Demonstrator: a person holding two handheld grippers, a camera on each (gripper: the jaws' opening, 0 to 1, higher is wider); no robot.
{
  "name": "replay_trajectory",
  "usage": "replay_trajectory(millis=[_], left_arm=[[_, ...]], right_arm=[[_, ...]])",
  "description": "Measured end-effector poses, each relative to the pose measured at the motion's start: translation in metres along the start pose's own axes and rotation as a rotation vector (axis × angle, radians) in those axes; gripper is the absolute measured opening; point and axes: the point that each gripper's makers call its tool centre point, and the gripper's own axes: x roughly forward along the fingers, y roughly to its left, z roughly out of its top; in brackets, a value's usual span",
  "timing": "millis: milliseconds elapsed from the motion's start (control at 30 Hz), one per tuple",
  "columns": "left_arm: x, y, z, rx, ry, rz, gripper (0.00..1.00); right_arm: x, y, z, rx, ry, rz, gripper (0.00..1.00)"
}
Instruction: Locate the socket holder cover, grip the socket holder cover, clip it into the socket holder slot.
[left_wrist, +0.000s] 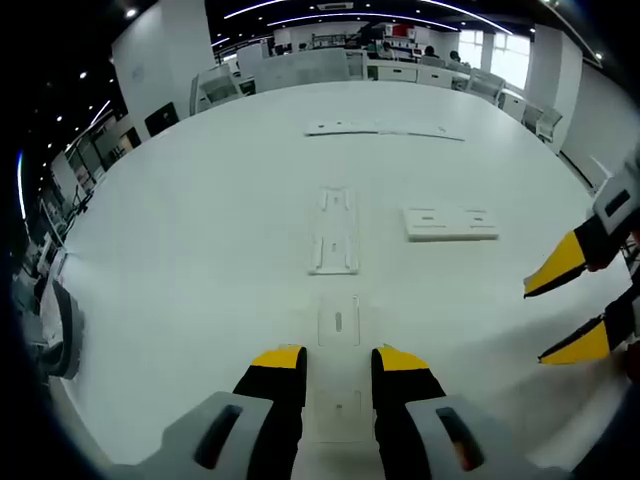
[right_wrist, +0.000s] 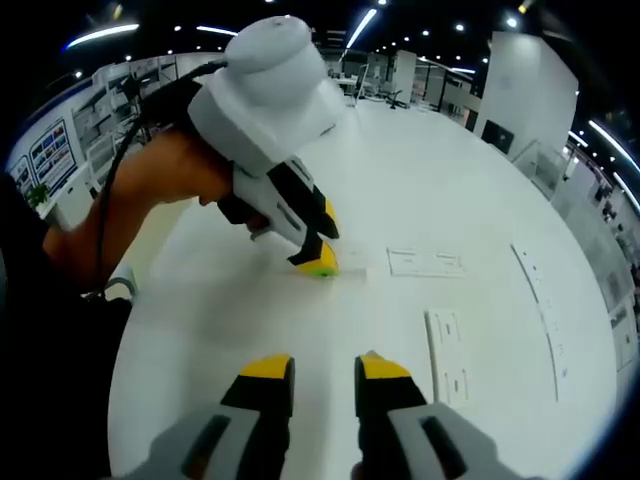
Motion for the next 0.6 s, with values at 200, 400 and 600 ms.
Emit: replay_trajectory(millis=[200, 400, 600], left_arm=[[0.01, 0.001, 0.004, 0.012, 0.014, -0.008, 0.26], [0.014, 0.001, 0.008, 0.014, 0.015, -0.021, 0.26], [0.017, 0.0, 0.01, 0.009, 0.013, -0.031, 0.26]], right_arm=[[0.001, -0.002, -0.002, 0.002, -0.002, -0.007, 0.26], [0.002, -0.002, -0.003, 0.008, -0.005, -0.004, 0.26], [0.003, -0.004, -0.004, 0.01, -0.004, -0.008, 0.26]])
